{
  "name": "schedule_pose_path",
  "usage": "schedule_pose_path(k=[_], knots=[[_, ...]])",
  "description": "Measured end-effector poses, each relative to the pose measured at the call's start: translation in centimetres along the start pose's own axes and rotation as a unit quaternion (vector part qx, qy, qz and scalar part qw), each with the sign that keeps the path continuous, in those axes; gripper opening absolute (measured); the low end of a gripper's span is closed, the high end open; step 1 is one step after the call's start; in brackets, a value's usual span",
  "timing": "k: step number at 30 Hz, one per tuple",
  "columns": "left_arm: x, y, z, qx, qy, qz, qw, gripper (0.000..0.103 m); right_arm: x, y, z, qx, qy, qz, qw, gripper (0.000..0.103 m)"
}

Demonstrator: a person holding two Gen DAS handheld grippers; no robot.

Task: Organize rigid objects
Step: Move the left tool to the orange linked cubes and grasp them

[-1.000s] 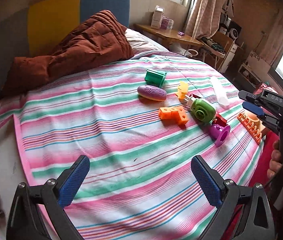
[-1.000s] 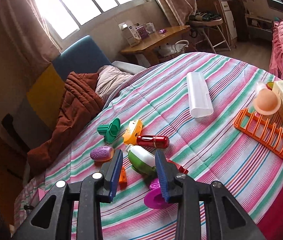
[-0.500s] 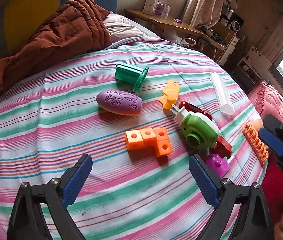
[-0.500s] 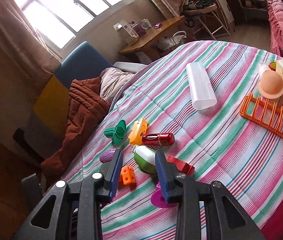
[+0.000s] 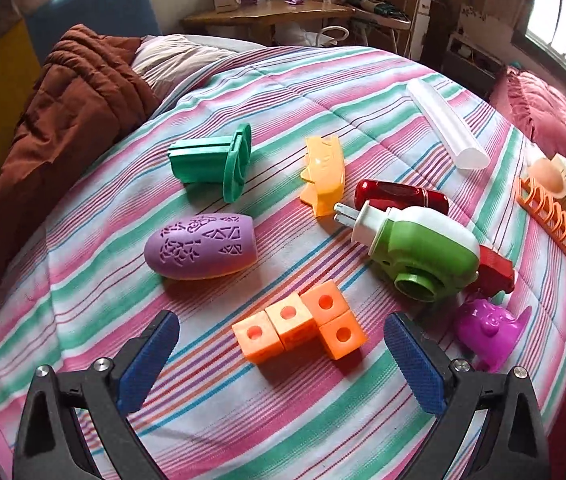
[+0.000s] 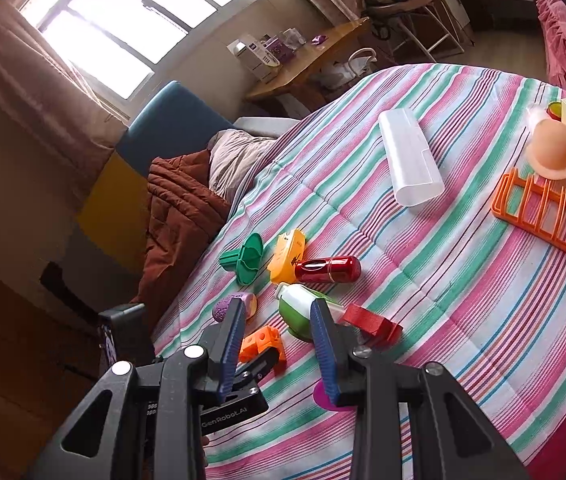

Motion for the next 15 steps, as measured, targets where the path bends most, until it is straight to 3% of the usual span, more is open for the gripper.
schedule_pose_path(k=[3, 4, 5, 9, 15], knots=[[0.0, 1.2, 0.2, -0.006, 0.017, -0.017, 0.9997, 0.097, 0.0, 0.0, 0.0, 0.002, 0.000, -0.001, 1.000, 0.033], [0.1, 1.6, 0.0, -0.001, 0.015, -0.024, 0.9996, 0.079, 0.0, 0.0, 0.0, 0.005, 0.000, -0.001, 1.000, 0.033], [0.4, 1.8, -0.4, 0.011, 0.007, -0.035, 0.9993, 0.071, 0.0, 0.0, 0.0, 0.007, -0.001, 0.000, 1.000, 0.033], [1.8, 0.9, -1.8, 0.035, -0.018, -0.031, 0.9987, 0.071, 0.0, 0.1, 0.0, 0.011, -0.001, 0.000, 1.000, 0.033], [5.7, -1.5, -3.3, 0.016, -0.044, -0.018, 0.9987, 0.071, 0.0, 0.3, 0.3, 0.012, 0.007, -0.007, 1.000, 0.033]])
Point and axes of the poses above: each gripper's, at about its wrist camera, not at the fingertips, and y roughly the way its jaws point, z to its right, x to its underside, the point moved 1 cm from there along y, roughly the way its jaws point, and after that the axes turned 15 degrees about -y, right-handed, at the moved point
